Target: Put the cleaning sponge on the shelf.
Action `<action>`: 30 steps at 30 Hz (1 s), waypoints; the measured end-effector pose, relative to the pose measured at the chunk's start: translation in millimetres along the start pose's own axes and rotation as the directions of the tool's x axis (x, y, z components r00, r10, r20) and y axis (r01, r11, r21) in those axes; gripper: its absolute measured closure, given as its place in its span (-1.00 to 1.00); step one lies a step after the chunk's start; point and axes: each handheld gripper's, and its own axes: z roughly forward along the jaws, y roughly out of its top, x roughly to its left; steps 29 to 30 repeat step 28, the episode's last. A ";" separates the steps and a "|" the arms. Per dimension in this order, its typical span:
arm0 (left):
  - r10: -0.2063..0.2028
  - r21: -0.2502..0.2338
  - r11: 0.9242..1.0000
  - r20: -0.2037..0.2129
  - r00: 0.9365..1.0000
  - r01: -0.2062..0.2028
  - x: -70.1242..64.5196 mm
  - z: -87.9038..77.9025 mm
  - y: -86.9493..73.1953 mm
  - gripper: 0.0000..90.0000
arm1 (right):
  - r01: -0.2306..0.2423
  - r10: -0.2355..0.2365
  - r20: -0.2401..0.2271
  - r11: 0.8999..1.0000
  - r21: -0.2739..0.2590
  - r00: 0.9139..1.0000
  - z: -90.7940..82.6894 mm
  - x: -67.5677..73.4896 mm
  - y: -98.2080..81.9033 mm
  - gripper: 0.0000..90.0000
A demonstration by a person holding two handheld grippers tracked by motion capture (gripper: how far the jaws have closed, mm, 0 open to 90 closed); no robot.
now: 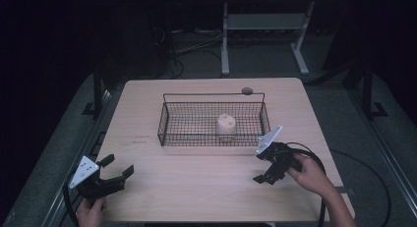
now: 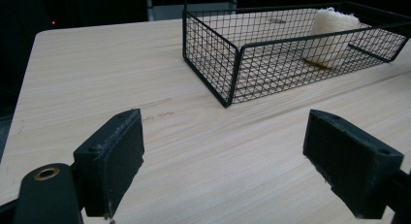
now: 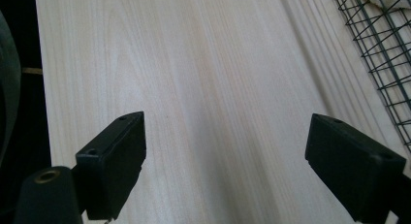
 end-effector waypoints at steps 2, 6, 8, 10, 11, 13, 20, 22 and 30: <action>0.001 0.001 1.000 0.000 1.000 -0.001 0.2 -0.2 -0.1 -0.69 | -0.008 0.008 -0.002 1.000 -0.004 1.000 1.1 1.4 -3.3 -0.68; -0.001 0.000 1.000 -0.001 1.000 0.001 0.3 -0.6 -0.2 -0.69 | -0.019 0.019 0.000 1.000 -0.010 1.000 2.8 3.8 -11.3 -0.68; -0.002 0.001 1.000 -0.001 1.000 0.002 0.4 -0.4 -0.2 -0.69 | -0.023 0.023 0.000 1.000 -0.013 1.000 3.6 5.3 -15.3 -0.68; 0.000 0.001 1.000 0.001 1.000 0.000 0.2 -0.2 -0.2 -0.69 | -0.025 0.025 0.003 1.000 -0.017 1.000 4.6 6.2 -19.2 -0.68; 0.000 0.000 1.000 0.001 1.000 0.000 -0.2 -0.1 -0.2 -0.69 | -0.028 0.028 0.001 0.999 -0.020 1.000 5.3 6.6 -21.0 -0.68; 0.002 0.002 1.000 -0.001 1.000 -0.002 -0.8 0.2 -0.1 -0.69 | -0.035 0.035 0.000 0.999 -0.019 0.999 6.5 8.3 -24.8 -0.68; 0.004 0.002 1.000 0.003 1.000 -0.004 -1.6 1.1 -0.3 -0.69 | -0.038 0.039 0.014 0.999 -0.027 0.999 7.2 15.3 -33.9 -0.68; 0.002 0.003 1.000 -0.001 1.000 -0.002 -1.5 1.0 -0.3 -0.69 | -0.040 0.040 0.020 0.999 -0.027 0.999 7.3 17.0 -35.7 -0.68; 0.004 0.001 1.000 0.000 1.000 -0.004 -1.2 1.1 -0.2 -0.69 | -0.037 0.038 0.030 0.999 -0.030 0.999 9.5 21.9 -40.0 -0.68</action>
